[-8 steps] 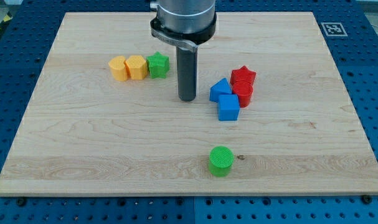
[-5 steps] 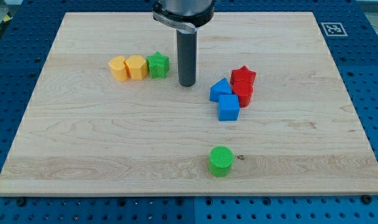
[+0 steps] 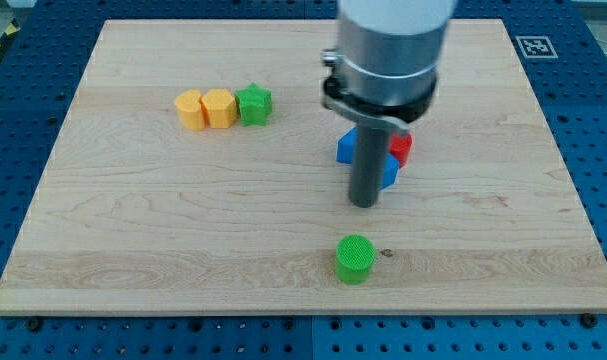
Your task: Move blue blocks to the left side of the red blocks
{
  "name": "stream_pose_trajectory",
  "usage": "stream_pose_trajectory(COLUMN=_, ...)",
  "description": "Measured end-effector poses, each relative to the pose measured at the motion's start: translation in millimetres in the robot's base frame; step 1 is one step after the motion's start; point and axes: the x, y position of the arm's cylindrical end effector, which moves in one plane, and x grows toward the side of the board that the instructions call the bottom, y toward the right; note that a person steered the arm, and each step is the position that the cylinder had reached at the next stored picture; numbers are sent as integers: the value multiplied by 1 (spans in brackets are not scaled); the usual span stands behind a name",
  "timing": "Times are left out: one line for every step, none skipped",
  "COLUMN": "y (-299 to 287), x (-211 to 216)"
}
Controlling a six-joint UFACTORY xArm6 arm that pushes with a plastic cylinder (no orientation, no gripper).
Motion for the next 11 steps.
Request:
stream_pose_trajectory(y=4, x=0)
stream_pose_trajectory(y=-2, x=-2)
stream_pose_trajectory(y=-7, x=-8)
stream_pose_trajectory(y=-12, x=-29)
stream_pose_trajectory(y=-13, x=-33)
stream_pose_trajectory(y=-23, x=-29)
stream_pose_trajectory(y=-33, x=-61)
stream_pose_trajectory(y=-30, x=-66)
stream_pose_trajectory(y=-29, x=-60)
stream_pose_trajectory(y=-27, x=-22)
stream_pose_trajectory(y=-3, x=0)
